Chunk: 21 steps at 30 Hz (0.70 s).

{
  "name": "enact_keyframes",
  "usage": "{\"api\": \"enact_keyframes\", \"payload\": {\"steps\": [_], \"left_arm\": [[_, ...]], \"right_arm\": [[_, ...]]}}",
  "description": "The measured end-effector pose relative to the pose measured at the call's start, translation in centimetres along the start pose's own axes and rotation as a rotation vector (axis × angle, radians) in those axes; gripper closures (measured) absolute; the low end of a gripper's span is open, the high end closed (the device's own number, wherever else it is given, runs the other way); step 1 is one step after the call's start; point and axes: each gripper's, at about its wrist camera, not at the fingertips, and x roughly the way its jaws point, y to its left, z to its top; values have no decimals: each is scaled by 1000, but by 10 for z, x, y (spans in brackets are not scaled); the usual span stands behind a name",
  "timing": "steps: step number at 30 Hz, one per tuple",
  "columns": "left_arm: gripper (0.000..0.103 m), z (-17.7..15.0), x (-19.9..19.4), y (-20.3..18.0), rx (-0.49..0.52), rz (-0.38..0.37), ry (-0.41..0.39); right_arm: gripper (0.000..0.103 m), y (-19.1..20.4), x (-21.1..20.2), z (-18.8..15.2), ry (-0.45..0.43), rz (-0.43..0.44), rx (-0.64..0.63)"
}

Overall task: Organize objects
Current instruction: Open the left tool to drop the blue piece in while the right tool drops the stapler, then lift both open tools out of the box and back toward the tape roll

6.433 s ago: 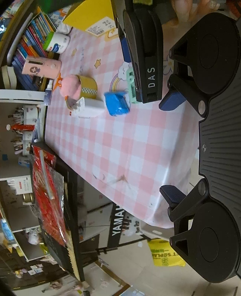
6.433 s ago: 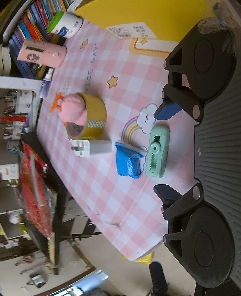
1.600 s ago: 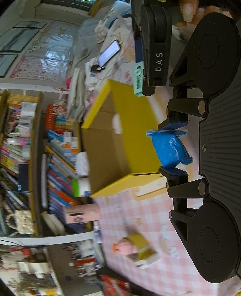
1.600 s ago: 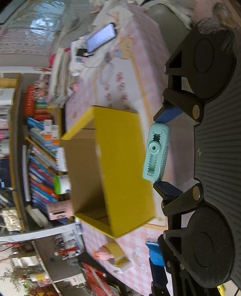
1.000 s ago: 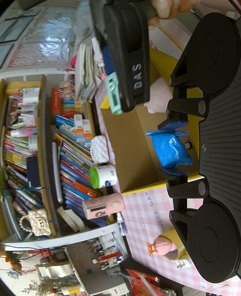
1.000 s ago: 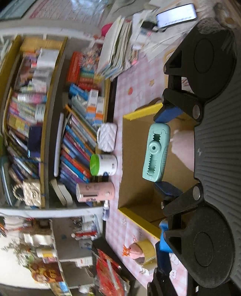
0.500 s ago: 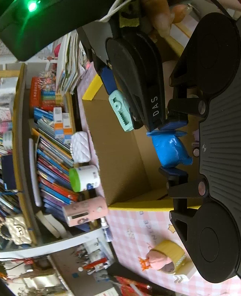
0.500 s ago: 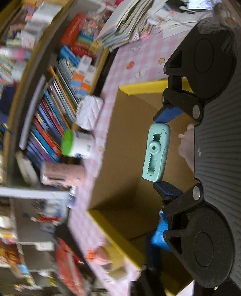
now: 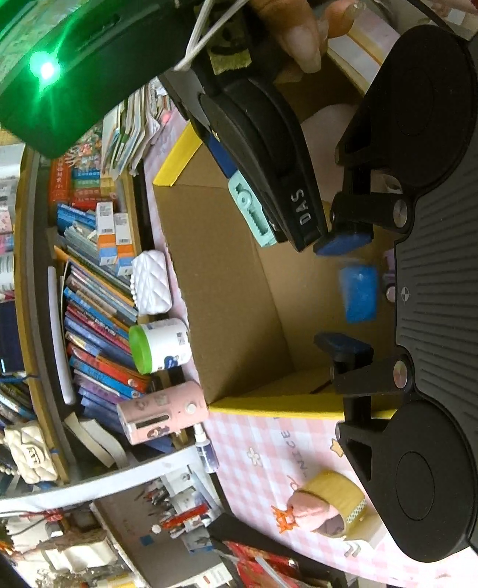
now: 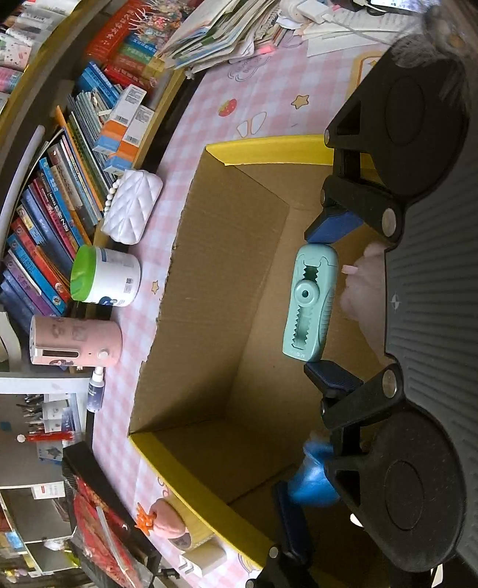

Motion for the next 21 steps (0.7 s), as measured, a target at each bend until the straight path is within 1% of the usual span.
{"api": "enact_keyframes", "payload": {"steps": [1,2,3,5,7,8,9,10,12,16,21], "left_arm": [[48,0,-1,1,-3,6,-7],[42,-1,-4,2,-4,0,-17],[39,0,-7,3,-6,-7,-30],[37,-1,-16,2,-7,-8,-65],[35,-1,-23,2,-2,-9,-90],[32,-2,-27,2,-1,-8,-102],[28,-2,-32,2,-3,-6,-117],[26,-3,-37,3,-7,-3,-132],[15,-5,-45,5,-20,6,-154],[13,-14,-61,11,-51,18,-179],[13,-30,-76,22,-97,21,-176]], "right_arm": [[35,0,-1,0,-9,1,4],[34,-1,-3,0,-24,0,9],[31,-2,-6,-2,-42,-2,19],[28,-3,-15,-3,-79,-10,47],[21,-4,-27,-7,-121,-12,69],[20,-3,-34,-9,-148,-20,77],[19,-2,-42,-12,-174,-31,86],[18,-3,-49,-14,-196,-40,97],[17,-3,-62,-21,-237,-63,133],[17,-2,-84,-37,-299,-140,212],[17,6,-104,-61,-336,-219,280]]}}
